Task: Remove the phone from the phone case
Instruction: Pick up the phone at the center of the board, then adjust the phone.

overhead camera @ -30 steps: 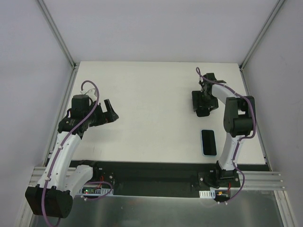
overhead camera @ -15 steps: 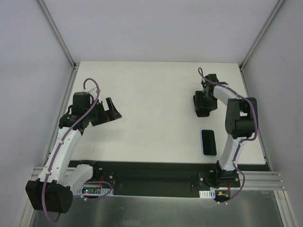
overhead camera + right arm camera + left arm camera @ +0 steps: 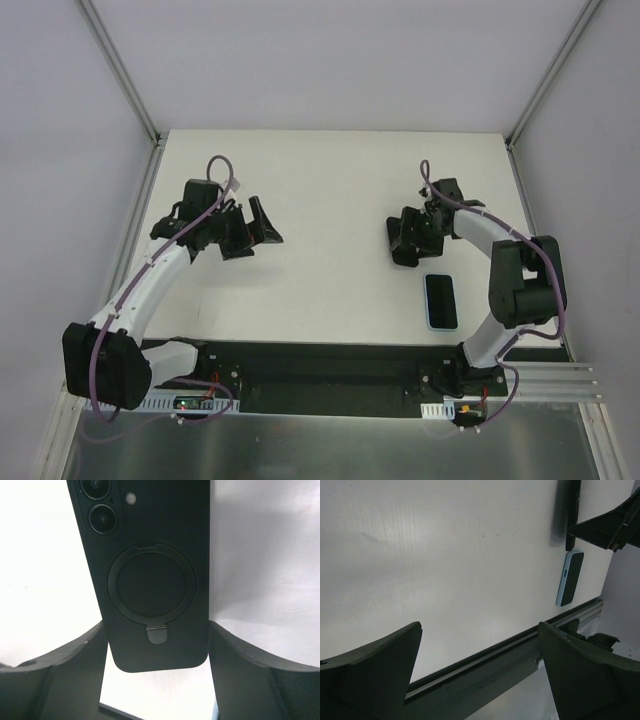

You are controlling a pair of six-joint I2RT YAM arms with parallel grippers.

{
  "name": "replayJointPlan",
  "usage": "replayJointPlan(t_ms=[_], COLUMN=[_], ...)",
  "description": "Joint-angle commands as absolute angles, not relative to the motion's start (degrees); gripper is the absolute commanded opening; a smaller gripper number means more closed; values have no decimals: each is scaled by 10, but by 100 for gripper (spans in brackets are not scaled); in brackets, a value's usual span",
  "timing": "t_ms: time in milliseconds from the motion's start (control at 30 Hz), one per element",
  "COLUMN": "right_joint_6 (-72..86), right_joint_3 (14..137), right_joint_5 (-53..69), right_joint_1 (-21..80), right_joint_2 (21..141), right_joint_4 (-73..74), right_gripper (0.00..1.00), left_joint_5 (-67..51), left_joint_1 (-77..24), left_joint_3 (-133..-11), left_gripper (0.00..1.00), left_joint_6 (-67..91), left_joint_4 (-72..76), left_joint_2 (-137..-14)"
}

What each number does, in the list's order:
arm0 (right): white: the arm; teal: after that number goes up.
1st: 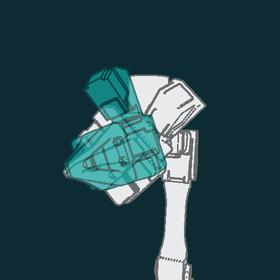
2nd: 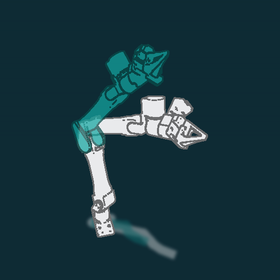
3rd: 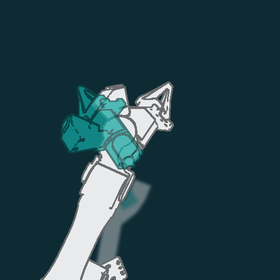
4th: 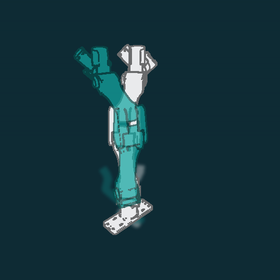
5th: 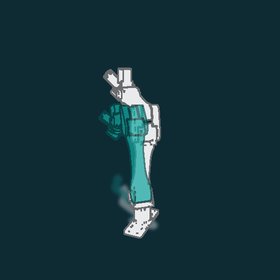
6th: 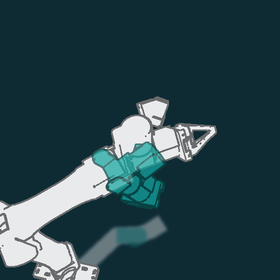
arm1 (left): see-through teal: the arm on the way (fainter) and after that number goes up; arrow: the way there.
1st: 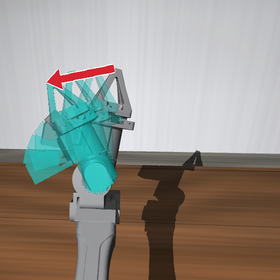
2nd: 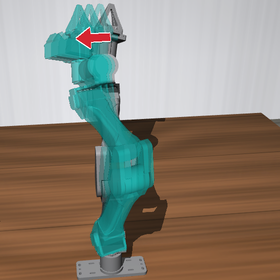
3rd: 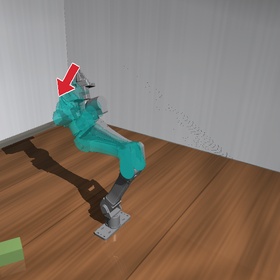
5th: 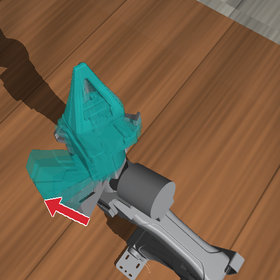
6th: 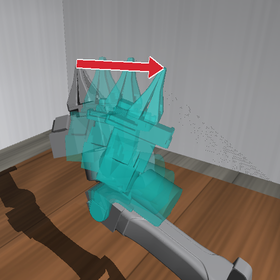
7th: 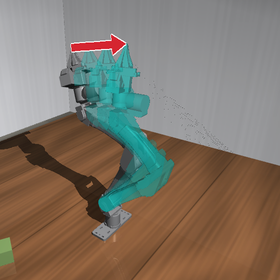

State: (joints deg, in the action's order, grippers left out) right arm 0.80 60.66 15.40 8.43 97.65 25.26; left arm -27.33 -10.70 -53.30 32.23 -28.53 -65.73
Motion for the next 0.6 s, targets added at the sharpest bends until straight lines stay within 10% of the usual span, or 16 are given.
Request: replayJointPlan(t_ms=[0,567], right_joint_6=[70,156], right_joint_3=[590,564], right_joint_5=[219,217], right_joint_1=[145,313], right_joint_2=[916,914], right_joint_4=[196,138], right_gripper=[40,37], left_joint_5=[-306,-346], left_joint_1=[-155,-262], left_joint_3=[-568,-640], left_gripper=[99,98], left_joint_6=[380,472], left_joint_4=[-222,-119], left_joint_2=[-709,-980])
